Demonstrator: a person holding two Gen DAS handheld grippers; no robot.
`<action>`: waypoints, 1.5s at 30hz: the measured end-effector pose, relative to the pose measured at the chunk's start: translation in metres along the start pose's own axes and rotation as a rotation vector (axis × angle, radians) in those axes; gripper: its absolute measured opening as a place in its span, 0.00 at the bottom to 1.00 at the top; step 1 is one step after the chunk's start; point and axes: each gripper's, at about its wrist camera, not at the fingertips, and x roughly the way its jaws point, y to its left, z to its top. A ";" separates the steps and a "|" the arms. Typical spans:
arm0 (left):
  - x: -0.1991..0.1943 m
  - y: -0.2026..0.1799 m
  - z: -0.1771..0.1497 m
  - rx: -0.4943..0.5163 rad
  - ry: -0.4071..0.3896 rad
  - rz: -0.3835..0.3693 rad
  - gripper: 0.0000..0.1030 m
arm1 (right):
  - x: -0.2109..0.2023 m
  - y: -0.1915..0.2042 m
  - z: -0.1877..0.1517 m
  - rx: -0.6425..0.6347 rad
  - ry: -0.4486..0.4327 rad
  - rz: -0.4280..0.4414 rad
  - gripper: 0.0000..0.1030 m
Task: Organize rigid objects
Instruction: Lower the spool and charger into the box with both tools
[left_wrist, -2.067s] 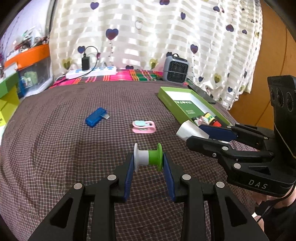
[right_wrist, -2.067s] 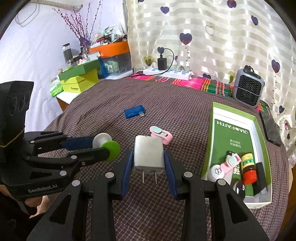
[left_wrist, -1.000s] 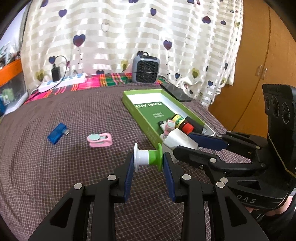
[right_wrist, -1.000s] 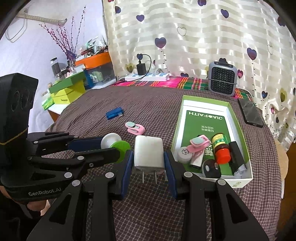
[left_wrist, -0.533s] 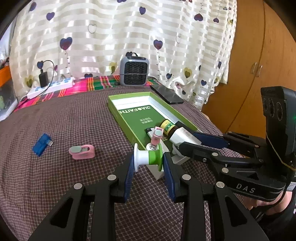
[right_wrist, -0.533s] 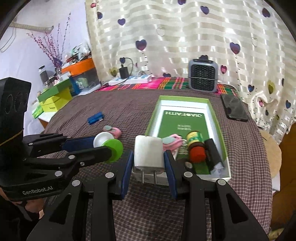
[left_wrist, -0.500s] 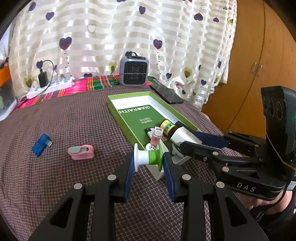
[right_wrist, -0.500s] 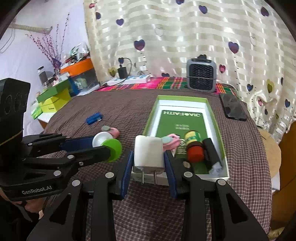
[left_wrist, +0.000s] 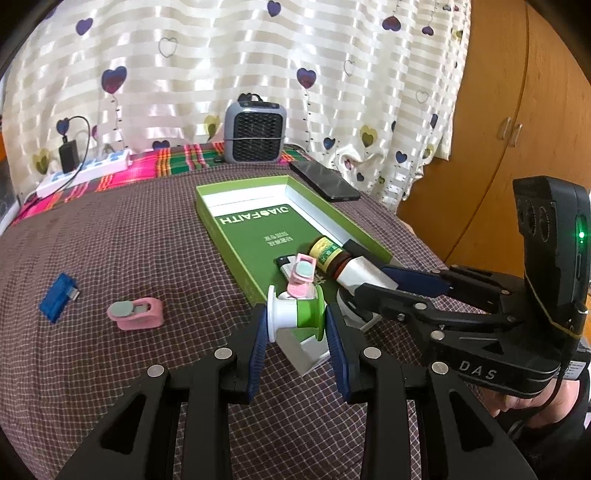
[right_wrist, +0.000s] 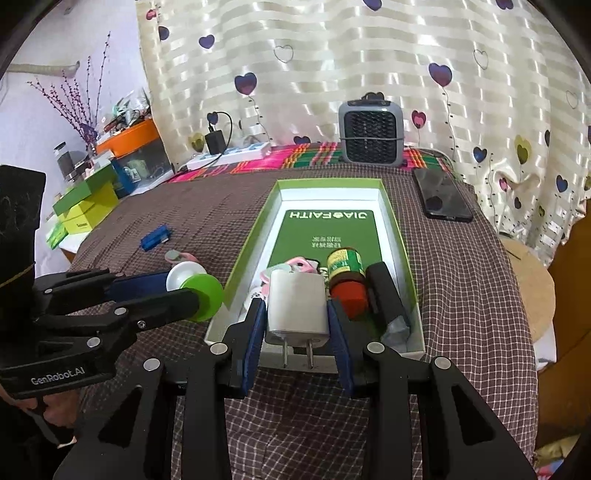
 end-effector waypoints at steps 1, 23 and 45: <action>0.002 -0.001 0.001 0.002 0.002 -0.003 0.29 | 0.001 0.000 0.000 0.000 0.003 -0.001 0.35; 0.040 -0.008 0.011 0.004 0.035 -0.045 0.29 | 0.018 -0.017 0.000 0.017 0.024 -0.022 0.35; 0.045 -0.014 0.023 0.003 0.001 -0.059 0.29 | 0.017 -0.028 0.002 0.010 0.000 -0.078 0.35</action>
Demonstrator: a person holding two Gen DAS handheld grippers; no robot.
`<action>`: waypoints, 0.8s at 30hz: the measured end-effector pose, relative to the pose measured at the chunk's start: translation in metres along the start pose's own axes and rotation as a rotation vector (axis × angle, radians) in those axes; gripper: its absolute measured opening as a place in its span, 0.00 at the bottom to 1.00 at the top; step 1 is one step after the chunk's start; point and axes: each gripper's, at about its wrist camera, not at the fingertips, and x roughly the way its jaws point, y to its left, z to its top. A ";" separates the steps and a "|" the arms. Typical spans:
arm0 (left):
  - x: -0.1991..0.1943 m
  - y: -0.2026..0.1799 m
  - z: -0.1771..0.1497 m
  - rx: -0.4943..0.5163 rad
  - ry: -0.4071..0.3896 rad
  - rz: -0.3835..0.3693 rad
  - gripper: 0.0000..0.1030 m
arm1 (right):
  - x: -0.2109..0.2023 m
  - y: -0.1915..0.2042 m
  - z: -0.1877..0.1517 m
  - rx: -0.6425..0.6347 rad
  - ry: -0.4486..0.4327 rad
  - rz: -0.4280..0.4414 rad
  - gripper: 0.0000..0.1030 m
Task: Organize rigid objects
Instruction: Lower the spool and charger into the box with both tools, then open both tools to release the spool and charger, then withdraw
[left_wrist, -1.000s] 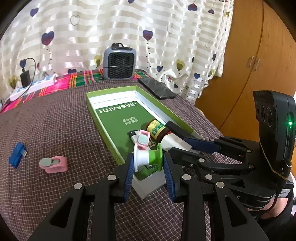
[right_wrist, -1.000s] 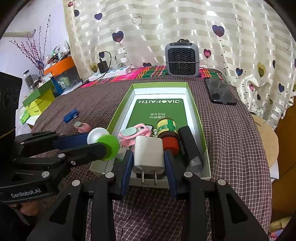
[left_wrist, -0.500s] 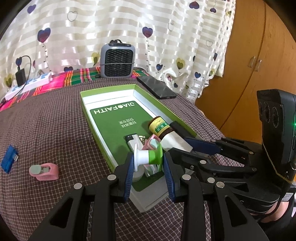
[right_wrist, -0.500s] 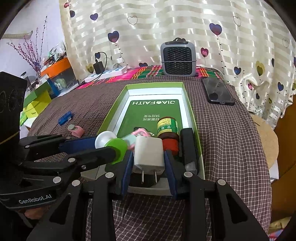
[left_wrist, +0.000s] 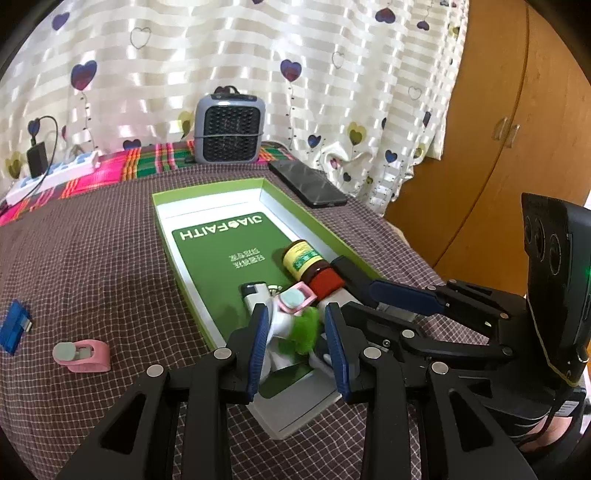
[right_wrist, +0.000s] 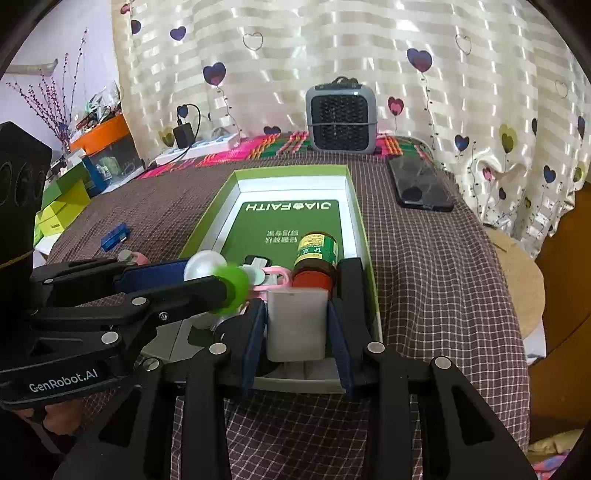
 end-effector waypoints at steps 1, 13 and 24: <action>-0.002 0.000 0.000 0.000 -0.003 -0.002 0.29 | -0.002 0.001 0.001 -0.006 -0.010 -0.001 0.36; -0.035 0.011 -0.014 -0.023 -0.028 0.053 0.29 | -0.019 0.019 0.001 -0.039 -0.052 0.015 0.41; -0.062 0.045 -0.043 -0.086 -0.017 0.136 0.29 | -0.024 0.050 -0.004 -0.090 -0.054 0.071 0.41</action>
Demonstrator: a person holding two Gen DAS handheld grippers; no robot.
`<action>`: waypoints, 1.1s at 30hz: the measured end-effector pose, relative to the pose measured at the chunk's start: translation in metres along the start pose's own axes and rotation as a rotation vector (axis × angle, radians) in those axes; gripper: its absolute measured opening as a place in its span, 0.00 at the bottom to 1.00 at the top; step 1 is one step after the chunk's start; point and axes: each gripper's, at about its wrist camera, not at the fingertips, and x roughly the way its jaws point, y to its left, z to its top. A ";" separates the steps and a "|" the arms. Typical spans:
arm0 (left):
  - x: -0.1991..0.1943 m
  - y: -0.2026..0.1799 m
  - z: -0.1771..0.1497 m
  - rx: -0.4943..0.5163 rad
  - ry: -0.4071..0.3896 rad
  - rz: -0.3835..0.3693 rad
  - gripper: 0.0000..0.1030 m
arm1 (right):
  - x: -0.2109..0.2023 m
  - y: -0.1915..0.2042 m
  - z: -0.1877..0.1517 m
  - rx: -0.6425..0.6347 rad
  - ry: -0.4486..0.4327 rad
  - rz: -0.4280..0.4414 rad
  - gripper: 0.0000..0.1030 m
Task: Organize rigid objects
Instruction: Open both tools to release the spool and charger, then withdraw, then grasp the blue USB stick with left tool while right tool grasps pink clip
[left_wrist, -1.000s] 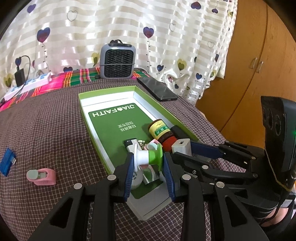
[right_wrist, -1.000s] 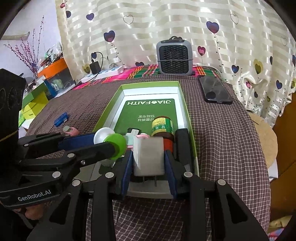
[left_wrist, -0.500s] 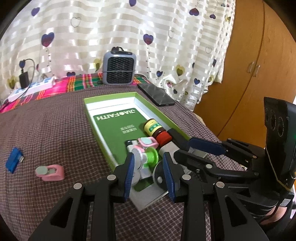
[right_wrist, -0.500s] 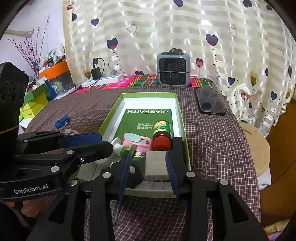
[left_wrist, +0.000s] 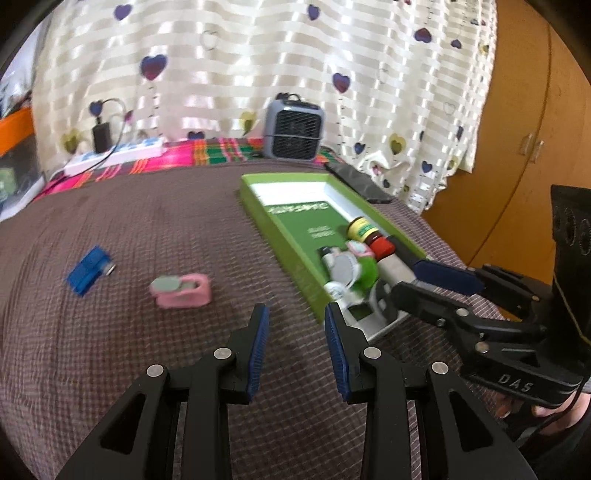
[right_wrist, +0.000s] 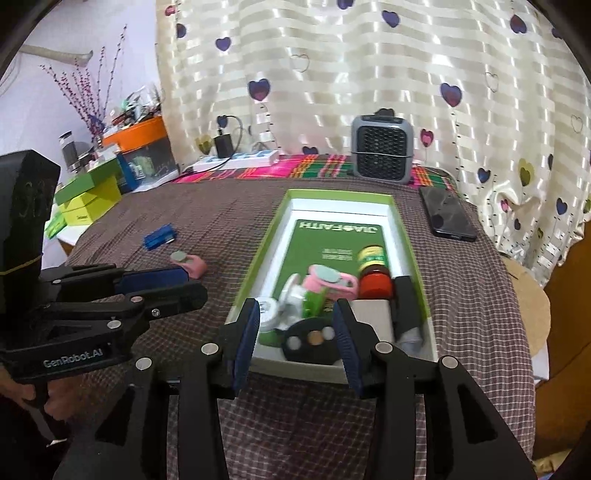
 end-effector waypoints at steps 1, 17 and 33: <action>-0.002 0.004 -0.003 -0.007 0.003 0.007 0.29 | 0.000 0.004 -0.001 -0.007 0.002 0.006 0.41; -0.024 0.059 -0.028 -0.117 0.008 0.089 0.29 | 0.008 0.046 -0.005 -0.070 0.042 0.080 0.41; -0.032 0.106 -0.021 -0.144 -0.016 0.169 0.29 | 0.031 0.071 0.008 -0.135 0.079 0.112 0.41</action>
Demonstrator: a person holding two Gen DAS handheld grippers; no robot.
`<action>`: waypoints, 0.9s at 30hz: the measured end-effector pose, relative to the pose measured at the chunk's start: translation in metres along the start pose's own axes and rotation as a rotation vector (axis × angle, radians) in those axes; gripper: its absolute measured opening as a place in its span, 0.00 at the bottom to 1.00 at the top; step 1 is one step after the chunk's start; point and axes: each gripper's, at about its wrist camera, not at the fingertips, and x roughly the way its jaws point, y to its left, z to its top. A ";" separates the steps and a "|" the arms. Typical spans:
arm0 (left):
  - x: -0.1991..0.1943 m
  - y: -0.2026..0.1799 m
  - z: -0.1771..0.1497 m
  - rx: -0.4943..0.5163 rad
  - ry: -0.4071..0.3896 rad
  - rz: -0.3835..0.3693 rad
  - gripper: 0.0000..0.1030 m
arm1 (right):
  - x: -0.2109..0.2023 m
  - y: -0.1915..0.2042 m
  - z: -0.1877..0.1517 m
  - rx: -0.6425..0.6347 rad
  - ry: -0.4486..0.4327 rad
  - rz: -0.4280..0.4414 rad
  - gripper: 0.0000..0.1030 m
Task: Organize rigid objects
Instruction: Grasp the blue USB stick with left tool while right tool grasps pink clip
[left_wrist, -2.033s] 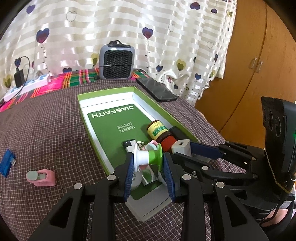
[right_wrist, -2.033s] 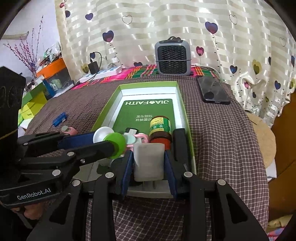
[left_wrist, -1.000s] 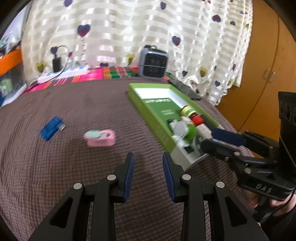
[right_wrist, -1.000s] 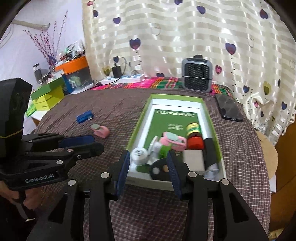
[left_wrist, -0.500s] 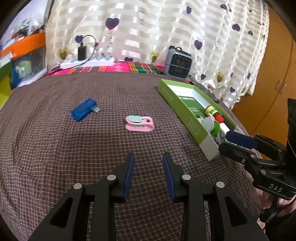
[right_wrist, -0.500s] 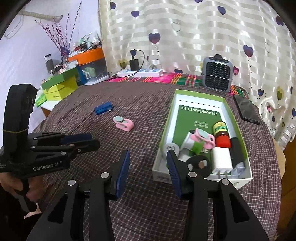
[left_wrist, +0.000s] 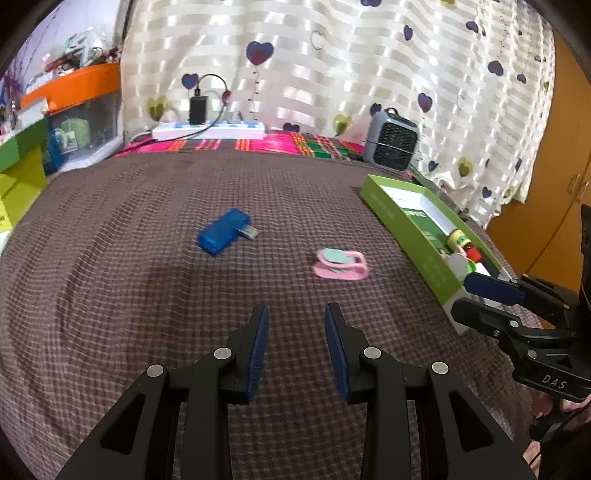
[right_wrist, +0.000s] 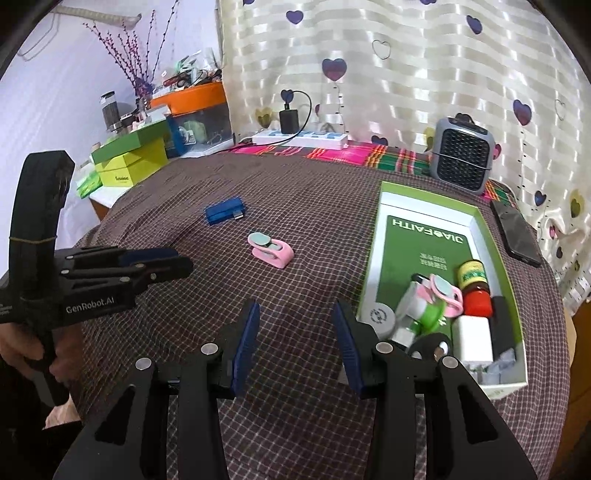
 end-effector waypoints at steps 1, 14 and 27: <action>0.001 0.003 0.001 0.001 -0.001 0.006 0.29 | 0.003 0.001 0.002 -0.005 0.004 0.001 0.41; 0.029 0.034 0.031 0.063 0.012 0.078 0.29 | 0.038 0.012 0.030 -0.092 0.052 0.018 0.41; 0.067 0.045 0.056 0.177 0.038 0.067 0.30 | 0.067 0.018 0.051 -0.197 0.107 0.024 0.41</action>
